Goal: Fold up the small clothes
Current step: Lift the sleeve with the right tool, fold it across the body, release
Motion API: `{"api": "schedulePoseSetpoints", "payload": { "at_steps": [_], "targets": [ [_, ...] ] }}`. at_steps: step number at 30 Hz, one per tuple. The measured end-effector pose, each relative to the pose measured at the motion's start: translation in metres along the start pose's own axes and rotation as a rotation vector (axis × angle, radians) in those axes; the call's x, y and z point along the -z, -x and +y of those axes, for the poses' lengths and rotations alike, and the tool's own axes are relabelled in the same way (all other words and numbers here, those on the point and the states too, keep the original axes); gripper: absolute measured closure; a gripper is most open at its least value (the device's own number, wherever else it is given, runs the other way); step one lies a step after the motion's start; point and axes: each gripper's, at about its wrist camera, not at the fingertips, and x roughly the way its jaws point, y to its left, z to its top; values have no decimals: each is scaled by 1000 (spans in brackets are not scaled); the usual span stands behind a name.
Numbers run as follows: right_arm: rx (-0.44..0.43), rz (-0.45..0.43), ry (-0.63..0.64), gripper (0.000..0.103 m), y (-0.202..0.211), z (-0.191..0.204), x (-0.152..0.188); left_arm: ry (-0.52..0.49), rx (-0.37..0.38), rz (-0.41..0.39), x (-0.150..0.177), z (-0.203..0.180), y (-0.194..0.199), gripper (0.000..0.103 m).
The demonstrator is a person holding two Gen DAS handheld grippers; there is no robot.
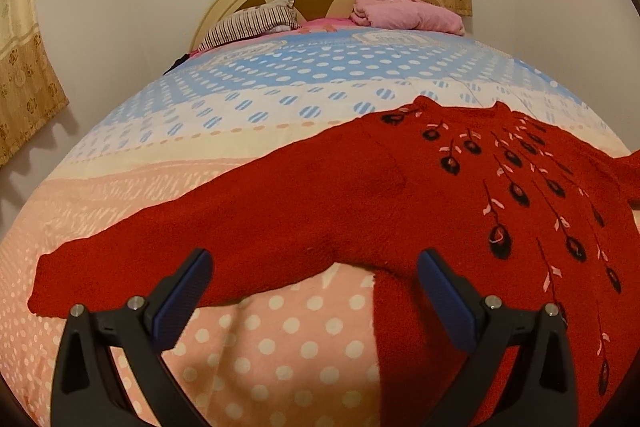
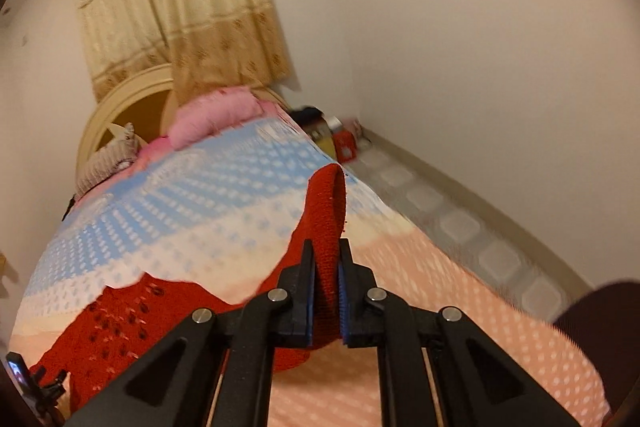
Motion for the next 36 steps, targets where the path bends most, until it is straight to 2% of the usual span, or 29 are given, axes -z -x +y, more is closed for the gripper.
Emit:
{"api": "schedulePoseSetpoints", "payload": {
  "at_steps": [11,20,27,32,36],
  "targets": [
    [-124,-100,180,95,25,138,-43,60,47,-2,5,15,0,0],
    [-222,-136,330,95,32,250,-45,99,79,-19,7,22,2,0],
    [-306,-112,430,95,25,333,-17,141,114,-24,9,31,3,0],
    [-374,-57,520,95,7,393,28,150,128,-25,11,33,3,0],
    [-425,13,581,95,-19,438,78,155,138,-29,13,34,5,0]
  ]
}}
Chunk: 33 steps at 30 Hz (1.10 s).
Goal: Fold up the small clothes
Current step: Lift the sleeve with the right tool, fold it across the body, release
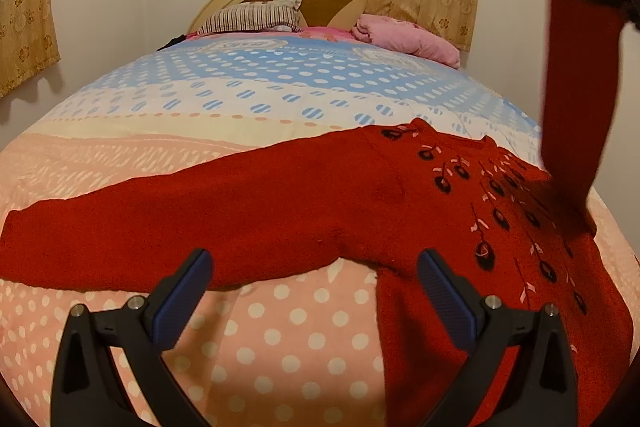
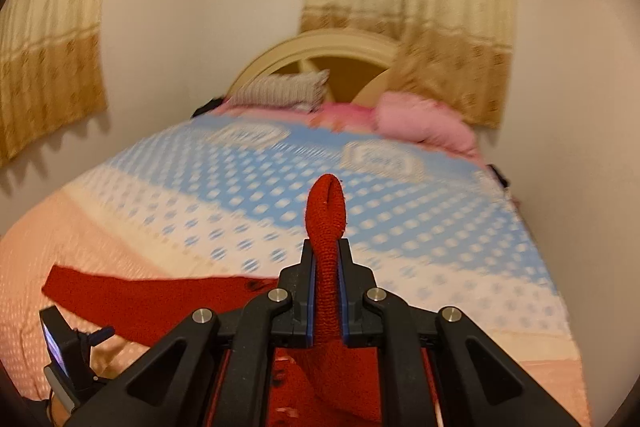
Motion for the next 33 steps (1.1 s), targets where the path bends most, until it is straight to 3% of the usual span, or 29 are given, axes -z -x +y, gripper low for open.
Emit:
{"api": "schedulePoseSetpoints", "payload": {
  "at_steps": [4,8,10,12,15,19,24,27,30,33],
  "targets": [
    [-65,77,25,95,-52,39,32,18,12,0,0,4,0,0],
    [-189,169,31,94,-104,74,72,39,22,9,1,7,-1,0],
    [-291,247,10,84,-130,85,95,49,27,13,2,9,-1,0],
    [-314,307,-6,65,-139,85,109,64,33,16,3,12,-1,0],
    [-378,297,-45,63,-123,66,123,87,36,26,2,16,-2,0],
    [-326,295,-48,58,-86,17,145,40,9,46,-2,11,0,0],
    [-103,279,-78,58,-53,-71,170,-101,-59,-3,-22,-12,4,0],
    [20,266,-202,57,-43,-125,181,-150,-96,-11,-35,-31,-9,0],
    [28,242,-339,57,-43,-162,185,-185,-139,4,-40,-47,-30,0],
    [14,240,-295,56,-54,-154,179,-225,-209,39,-34,-55,-50,0]
  ]
}}
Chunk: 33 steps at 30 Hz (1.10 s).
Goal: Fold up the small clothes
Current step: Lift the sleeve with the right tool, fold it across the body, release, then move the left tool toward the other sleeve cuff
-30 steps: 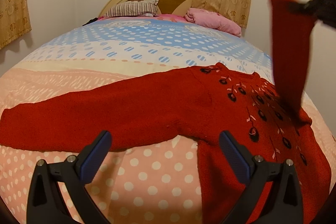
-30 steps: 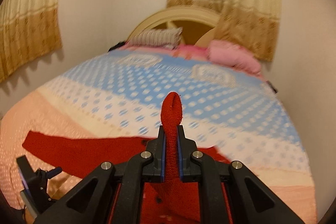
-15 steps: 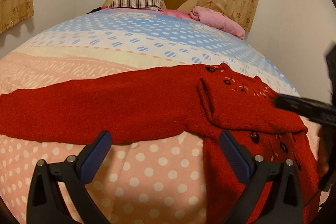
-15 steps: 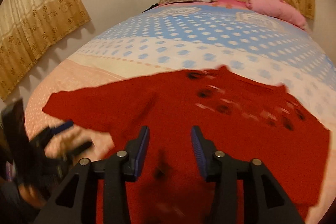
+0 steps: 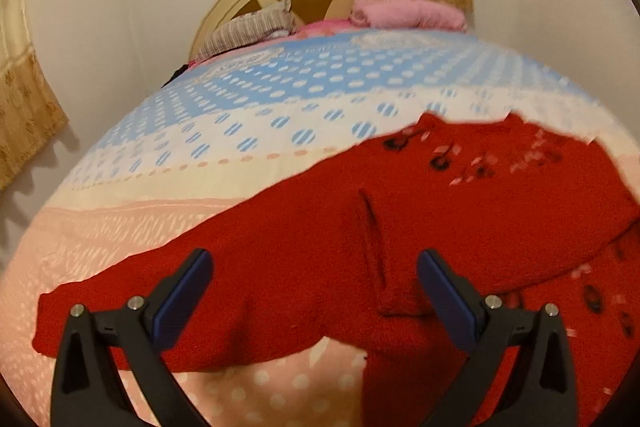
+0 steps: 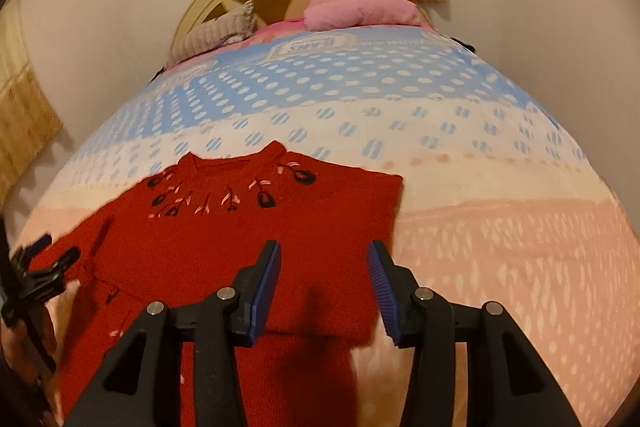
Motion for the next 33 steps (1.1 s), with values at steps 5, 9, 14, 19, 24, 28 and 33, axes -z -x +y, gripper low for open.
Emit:
{"api": "schedulePoseSetpoints", "payload": {
  "at_steps": [5,9,14,19,24,28,33],
  "targets": [
    [-88,212,97,56,-56,42,16,-8,-26,105,8,6,-18,0],
    [-86,221,215,52,-63,85,30,6,-3,110,13,14,-18,0],
    [-84,166,224,52,-55,106,14,62,39,124,16,23,-20,0],
    [-114,249,268,51,-82,139,25,76,37,116,18,23,-17,0],
    [-157,169,268,51,-70,170,14,96,51,105,19,27,-16,0],
    [-260,276,271,51,-97,200,20,136,41,64,21,40,-2,0],
    [-254,180,336,51,-94,219,37,164,4,57,45,81,25,0]
  ]
}}
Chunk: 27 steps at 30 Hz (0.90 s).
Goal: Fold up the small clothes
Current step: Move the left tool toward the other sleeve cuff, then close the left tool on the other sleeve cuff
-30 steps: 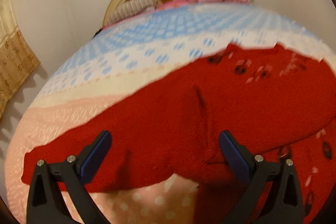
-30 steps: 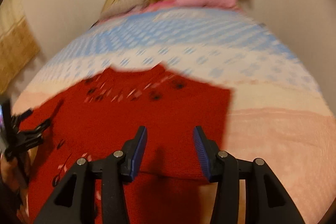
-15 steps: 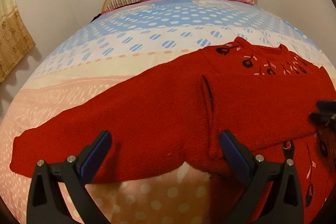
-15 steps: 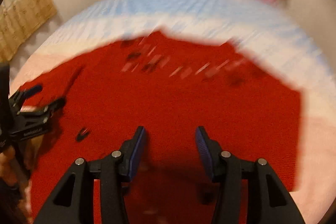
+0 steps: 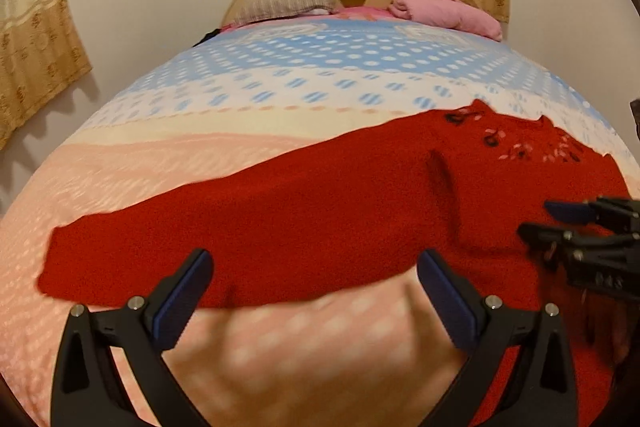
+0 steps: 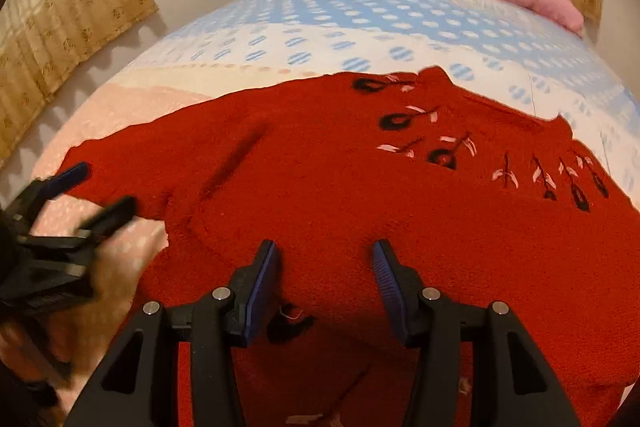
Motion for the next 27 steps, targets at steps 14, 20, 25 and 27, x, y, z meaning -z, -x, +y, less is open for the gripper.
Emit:
{"api": "schedulePoseSetpoints", "payload": {
  "at_steps": [14,20,25,27],
  "targets": [
    [68,-65,57,48,-1,12,11,462,-44,49,51,181,40,0],
    [71,-73,53,46,0,11,12,804,154,39,65,223,13,8],
    [83,-76,56,45,1,12,14,908,211,6,66,234,-5,10],
    [89,-77,57,44,1,13,14,942,237,2,67,240,-12,10]
  ]
}}
